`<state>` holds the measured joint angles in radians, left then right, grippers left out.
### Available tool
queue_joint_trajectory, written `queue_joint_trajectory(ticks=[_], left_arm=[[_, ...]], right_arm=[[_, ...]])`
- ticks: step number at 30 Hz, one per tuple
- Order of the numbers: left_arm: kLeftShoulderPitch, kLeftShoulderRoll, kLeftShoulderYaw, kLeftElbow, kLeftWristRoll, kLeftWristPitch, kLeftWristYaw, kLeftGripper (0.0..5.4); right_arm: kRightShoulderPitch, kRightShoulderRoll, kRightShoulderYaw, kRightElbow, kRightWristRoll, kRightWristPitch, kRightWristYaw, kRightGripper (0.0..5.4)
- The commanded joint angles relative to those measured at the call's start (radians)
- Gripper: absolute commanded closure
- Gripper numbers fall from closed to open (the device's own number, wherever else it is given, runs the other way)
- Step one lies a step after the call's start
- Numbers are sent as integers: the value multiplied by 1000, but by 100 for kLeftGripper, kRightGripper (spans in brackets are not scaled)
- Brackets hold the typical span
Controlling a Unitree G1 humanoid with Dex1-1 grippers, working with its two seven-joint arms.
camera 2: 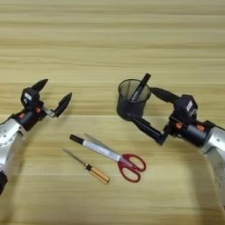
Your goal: Move the objects on the table
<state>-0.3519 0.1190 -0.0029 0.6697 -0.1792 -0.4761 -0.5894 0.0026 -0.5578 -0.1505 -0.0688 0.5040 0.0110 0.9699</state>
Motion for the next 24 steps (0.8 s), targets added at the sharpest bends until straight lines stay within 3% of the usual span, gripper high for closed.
queue_joint_trajectory(ticks=[1, 24], left_arm=[[-23, 2, 4, 18, 13, -7, 8, 0], [-32, -2, 3, 41, 16, -17, 6, 0]], right_arm=[[4, -34, -38, 66, -28, -6, -3, 4], [-149, 39, 45, 285, -174, 48, -155, 4]])
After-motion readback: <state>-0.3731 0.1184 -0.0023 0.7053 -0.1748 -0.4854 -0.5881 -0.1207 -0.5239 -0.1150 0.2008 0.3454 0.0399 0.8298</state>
